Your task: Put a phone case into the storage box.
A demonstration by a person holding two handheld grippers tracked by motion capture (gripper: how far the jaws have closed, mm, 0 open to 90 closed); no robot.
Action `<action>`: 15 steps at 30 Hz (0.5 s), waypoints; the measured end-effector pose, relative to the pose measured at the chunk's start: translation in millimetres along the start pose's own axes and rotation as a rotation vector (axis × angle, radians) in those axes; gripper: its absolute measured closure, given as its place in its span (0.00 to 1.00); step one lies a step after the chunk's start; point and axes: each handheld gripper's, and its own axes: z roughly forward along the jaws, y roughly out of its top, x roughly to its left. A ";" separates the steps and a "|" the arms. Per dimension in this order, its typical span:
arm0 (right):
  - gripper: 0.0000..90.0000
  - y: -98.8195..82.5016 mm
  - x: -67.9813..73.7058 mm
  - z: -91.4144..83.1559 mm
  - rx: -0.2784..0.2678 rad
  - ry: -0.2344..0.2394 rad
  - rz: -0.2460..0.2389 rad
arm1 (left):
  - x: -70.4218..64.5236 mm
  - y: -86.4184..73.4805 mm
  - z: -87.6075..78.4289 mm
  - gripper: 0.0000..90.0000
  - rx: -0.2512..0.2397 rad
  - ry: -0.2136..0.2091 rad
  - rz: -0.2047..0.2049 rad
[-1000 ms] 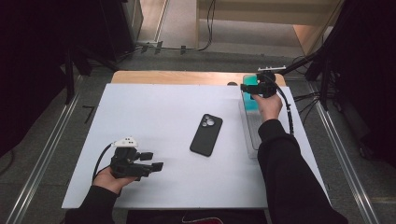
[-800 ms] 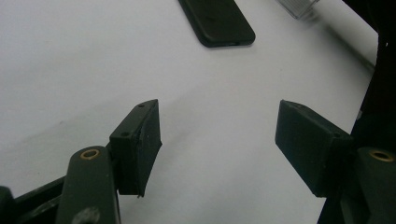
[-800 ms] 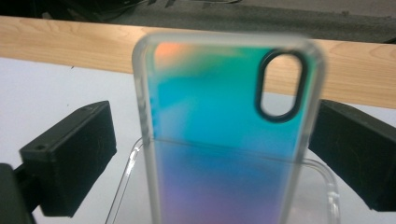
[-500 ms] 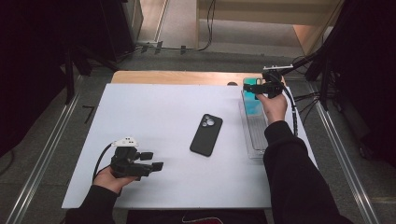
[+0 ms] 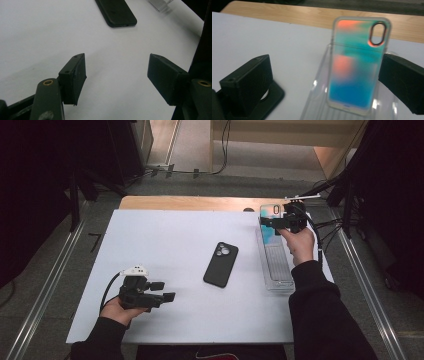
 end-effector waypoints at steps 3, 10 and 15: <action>0.00 -6.3 8.3 -6.6 -0.001 0.028 -0.038 | 0.5 1.1 -0.2 0.35 0.003 -0.001 0.002; 0.13 -22.7 22.5 -17.8 0.010 0.141 -0.083 | -0.1 2.7 -0.9 0.35 -0.001 -0.009 0.003; 0.15 -31.8 31.3 -23.9 0.028 0.173 -0.104 | 0.2 3.1 -1.4 0.35 -0.001 -0.015 0.003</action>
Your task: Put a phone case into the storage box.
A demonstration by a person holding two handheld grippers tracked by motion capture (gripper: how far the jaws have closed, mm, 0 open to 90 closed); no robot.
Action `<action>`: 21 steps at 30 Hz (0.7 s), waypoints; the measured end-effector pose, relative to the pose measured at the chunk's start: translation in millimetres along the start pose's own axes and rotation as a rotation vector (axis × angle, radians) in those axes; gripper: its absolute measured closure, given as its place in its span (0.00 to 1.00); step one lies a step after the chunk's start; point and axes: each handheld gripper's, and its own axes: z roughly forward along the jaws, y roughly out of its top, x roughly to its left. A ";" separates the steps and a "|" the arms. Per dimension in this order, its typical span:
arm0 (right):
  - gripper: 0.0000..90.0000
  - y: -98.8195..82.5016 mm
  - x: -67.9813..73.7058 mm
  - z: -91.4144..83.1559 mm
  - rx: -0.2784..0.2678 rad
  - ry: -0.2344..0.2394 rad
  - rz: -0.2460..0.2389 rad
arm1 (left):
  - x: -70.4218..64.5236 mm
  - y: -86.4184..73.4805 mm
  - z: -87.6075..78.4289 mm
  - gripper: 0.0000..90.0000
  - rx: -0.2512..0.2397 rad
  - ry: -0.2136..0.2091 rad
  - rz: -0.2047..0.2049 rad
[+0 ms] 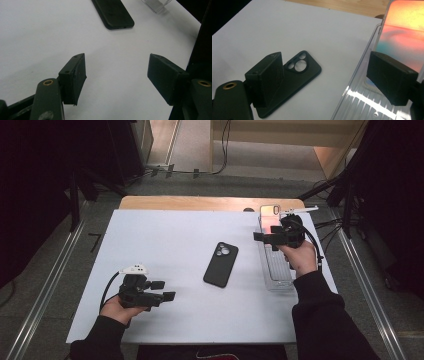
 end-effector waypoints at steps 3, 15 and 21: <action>0.15 -4.5 5.9 -2.5 0.014 0.031 -0.011 | 0.9 0.7 0.3 0.35 0.004 -0.009 -0.007; 0.25 -25.2 29.0 -14.7 0.049 0.121 -0.075 | 2.3 2.4 1.8 0.35 0.010 -0.020 -0.022; 0.25 -41.1 41.1 -18.1 0.074 0.182 -0.091 | 3.1 2.9 0.8 0.35 0.001 -0.028 -0.028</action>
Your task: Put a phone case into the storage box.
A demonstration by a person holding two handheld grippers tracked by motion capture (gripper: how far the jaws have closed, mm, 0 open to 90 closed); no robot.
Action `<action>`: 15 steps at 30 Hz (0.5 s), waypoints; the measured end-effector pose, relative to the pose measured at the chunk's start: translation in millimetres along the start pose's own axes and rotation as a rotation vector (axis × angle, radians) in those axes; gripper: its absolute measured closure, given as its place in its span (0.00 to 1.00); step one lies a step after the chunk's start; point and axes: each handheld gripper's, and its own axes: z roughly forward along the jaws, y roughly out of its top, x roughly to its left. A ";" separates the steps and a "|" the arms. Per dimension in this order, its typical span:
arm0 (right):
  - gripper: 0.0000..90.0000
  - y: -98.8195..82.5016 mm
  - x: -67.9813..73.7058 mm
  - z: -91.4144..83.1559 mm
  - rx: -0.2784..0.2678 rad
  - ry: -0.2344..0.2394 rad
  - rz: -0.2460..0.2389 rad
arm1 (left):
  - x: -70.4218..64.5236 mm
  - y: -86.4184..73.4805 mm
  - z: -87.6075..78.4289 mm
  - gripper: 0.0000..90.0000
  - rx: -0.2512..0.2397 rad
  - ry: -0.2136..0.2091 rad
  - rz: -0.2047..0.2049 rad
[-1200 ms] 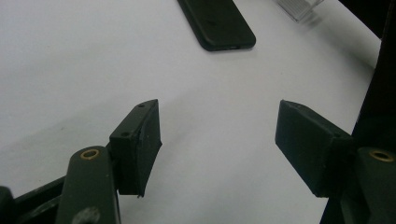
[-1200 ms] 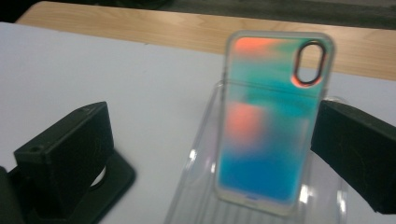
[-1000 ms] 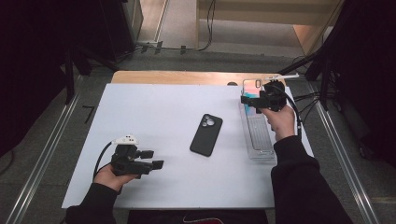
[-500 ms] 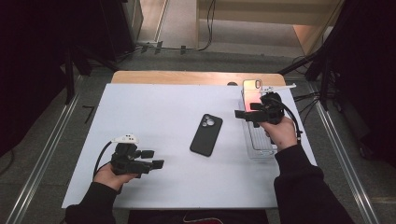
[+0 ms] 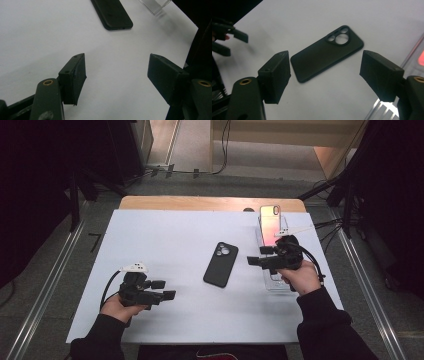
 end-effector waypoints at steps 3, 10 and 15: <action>0.25 -8.9 5.7 0.7 0.010 0.020 -0.018 | -0.7 0.6 0.4 0.35 0.002 -0.006 0.008; 0.25 -29.4 21.1 -0.2 0.025 0.043 -0.051 | -1.7 1.6 1.3 0.35 0.006 -0.020 0.016; 0.25 -43.3 28.9 -1.4 0.035 0.056 -0.062 | -1.8 1.9 1.4 0.35 0.007 -0.023 0.015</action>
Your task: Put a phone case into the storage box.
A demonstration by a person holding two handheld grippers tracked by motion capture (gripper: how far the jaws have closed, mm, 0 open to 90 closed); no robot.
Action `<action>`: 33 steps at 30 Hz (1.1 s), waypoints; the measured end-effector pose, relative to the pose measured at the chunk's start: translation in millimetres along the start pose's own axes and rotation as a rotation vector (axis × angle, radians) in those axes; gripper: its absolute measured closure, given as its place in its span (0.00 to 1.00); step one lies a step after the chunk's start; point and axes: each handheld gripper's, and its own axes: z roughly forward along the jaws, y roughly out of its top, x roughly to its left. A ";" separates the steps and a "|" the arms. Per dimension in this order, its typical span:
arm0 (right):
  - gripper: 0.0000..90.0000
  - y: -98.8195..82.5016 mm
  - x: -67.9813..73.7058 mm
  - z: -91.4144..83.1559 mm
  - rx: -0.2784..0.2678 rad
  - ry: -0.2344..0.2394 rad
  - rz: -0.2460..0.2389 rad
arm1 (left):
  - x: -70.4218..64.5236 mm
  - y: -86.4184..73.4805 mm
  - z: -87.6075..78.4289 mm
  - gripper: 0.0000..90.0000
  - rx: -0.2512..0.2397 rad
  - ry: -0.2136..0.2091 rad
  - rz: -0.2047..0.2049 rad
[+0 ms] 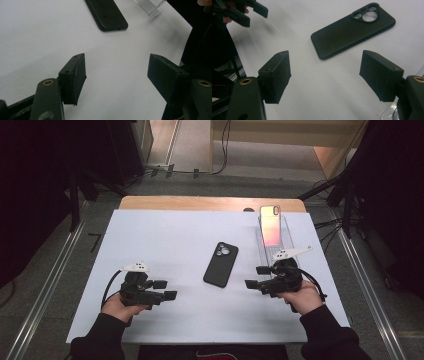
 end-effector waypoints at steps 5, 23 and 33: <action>0.25 -17.4 2.9 4.3 0.014 0.004 -0.028 | -2.6 0.1 -0.3 0.35 -0.005 -0.011 0.000; 0.25 -40.2 -0.2 13.5 0.064 0.019 -0.025 | -5.9 -0.6 2.0 0.35 0.012 -0.021 0.013; 0.25 -27.0 5.3 18.3 0.030 -0.006 -0.021 | -4.1 -0.6 0.1 0.35 0.004 -0.017 0.007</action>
